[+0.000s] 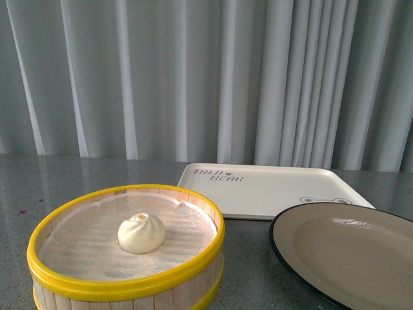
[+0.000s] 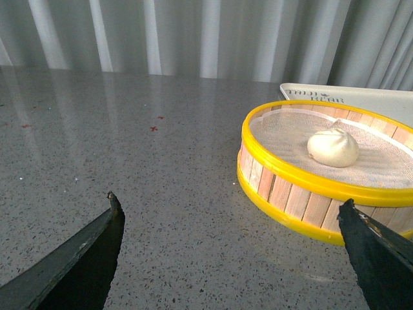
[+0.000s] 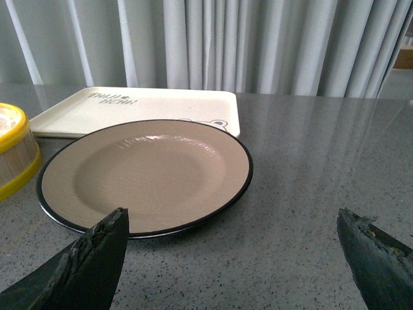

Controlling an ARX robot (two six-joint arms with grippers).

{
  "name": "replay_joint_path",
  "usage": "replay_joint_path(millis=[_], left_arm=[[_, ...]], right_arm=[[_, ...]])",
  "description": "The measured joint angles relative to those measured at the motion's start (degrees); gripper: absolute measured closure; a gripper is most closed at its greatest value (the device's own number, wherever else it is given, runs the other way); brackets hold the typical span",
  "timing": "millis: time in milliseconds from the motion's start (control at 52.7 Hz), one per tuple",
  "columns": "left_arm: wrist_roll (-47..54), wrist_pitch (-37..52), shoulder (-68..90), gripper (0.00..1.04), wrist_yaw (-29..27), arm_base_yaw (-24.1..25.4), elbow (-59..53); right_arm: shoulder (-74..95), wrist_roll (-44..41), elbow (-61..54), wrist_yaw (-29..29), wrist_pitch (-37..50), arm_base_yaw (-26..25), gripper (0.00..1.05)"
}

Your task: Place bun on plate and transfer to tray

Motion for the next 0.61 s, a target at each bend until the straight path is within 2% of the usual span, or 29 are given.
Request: replay_joint_path(millis=[607], left_arm=[[0.00,0.00,0.00,0.07,0.00,0.00,0.00]], right_arm=[[0.00,0.00,0.00,0.00,0.00,0.00,0.09]])
